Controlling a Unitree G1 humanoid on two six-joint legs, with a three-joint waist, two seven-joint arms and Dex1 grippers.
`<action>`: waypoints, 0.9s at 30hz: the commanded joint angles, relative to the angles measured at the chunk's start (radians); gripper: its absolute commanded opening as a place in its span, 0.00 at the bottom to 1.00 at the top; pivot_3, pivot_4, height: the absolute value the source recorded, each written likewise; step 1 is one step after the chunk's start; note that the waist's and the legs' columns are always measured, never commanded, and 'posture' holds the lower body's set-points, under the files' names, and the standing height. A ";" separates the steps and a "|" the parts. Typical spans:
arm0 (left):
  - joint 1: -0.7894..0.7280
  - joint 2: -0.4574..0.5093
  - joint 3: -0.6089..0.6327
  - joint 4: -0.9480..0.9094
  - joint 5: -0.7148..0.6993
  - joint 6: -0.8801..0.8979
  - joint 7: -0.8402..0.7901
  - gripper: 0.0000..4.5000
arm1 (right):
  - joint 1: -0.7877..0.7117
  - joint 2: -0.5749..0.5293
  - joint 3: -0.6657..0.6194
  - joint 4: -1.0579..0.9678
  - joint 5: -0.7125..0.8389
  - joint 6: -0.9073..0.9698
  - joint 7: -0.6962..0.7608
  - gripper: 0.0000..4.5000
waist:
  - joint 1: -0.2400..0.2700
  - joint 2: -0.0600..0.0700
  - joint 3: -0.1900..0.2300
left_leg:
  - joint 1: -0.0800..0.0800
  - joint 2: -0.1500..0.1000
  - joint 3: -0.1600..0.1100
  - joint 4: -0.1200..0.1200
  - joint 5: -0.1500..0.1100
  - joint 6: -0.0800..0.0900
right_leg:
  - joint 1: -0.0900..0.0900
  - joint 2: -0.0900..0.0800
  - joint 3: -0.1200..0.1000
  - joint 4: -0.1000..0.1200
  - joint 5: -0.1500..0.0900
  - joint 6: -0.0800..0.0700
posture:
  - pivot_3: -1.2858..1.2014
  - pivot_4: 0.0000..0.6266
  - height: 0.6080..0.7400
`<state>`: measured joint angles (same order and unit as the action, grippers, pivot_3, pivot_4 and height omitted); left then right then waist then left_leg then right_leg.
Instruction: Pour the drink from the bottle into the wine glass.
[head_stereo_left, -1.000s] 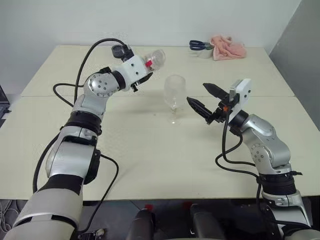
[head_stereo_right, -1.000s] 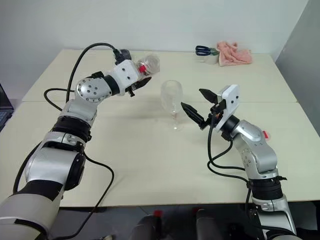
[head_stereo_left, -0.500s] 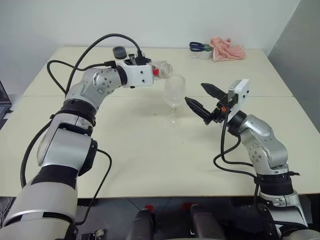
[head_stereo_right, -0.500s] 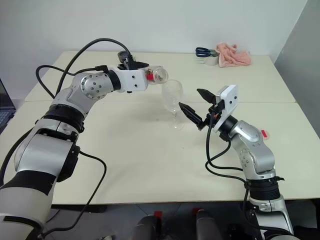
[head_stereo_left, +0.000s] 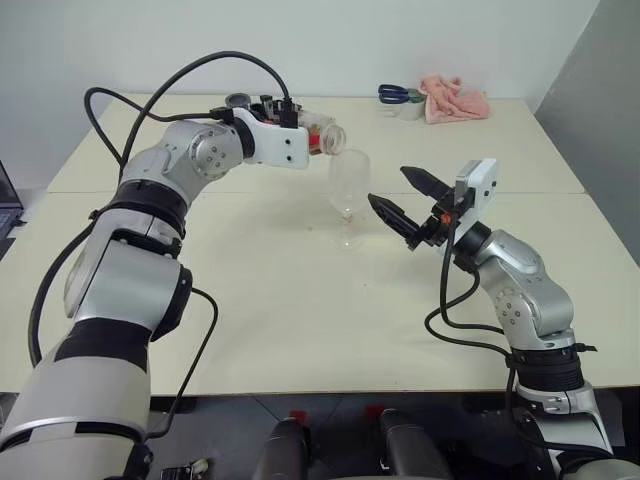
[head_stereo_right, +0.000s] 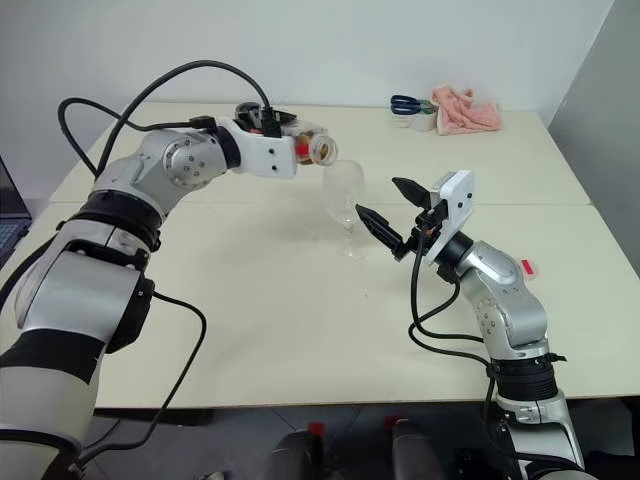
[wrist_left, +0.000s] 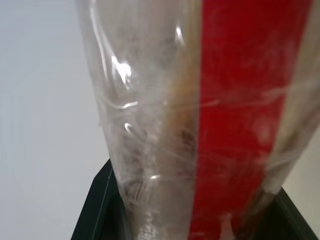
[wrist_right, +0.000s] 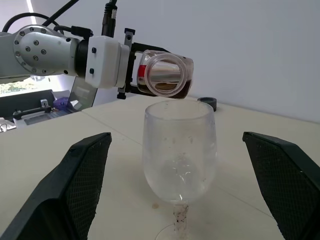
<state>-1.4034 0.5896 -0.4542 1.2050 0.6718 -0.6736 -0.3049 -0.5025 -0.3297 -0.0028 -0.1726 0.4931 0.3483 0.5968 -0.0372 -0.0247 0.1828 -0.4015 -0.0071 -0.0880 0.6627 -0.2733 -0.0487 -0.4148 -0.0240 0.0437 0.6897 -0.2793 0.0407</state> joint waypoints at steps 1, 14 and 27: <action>-0.063 0.013 -0.006 -0.005 0.016 -0.015 0.050 0.37 | -0.006 0.002 -0.023 -0.052 0.005 -0.017 -0.004 1.00 | 0.000 0.000 0.000 | 0.000 0.000 0.000 0.000 0.000 0.000 | 0.000 0.000 0.000 0.000 0.000 0.000 | 0.52 0.24 1.00; -0.092 0.017 -0.048 0.017 0.073 -0.017 0.110 0.37 | 0.000 0.002 -0.025 -0.062 0.005 -0.013 -0.014 1.00 | 0.000 0.000 0.000 | 0.000 0.000 0.000 0.001 0.000 0.000 | 0.000 0.000 0.000 0.001 0.000 0.000 | 0.52 0.24 1.00; -0.111 0.028 -0.089 0.031 0.122 -0.014 0.158 0.37 | -0.002 0.003 -0.024 -0.058 0.005 -0.014 -0.014 1.00 | 0.000 0.000 0.000 | 0.000 0.000 0.000 0.002 0.000 0.000 | 0.000 0.000 0.000 0.003 0.000 0.000 | 0.52 0.24 1.00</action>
<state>-1.4662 0.5977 -0.5446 1.2479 0.7923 -0.6844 -0.1719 -0.4985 -0.3293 -0.0055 -0.1935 0.4931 0.3484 0.5865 -0.0375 -0.0247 0.1828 -0.4011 -0.0073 -0.0878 0.6645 -0.2732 -0.0488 -0.4150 -0.0240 0.0439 0.6932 -0.2793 0.0407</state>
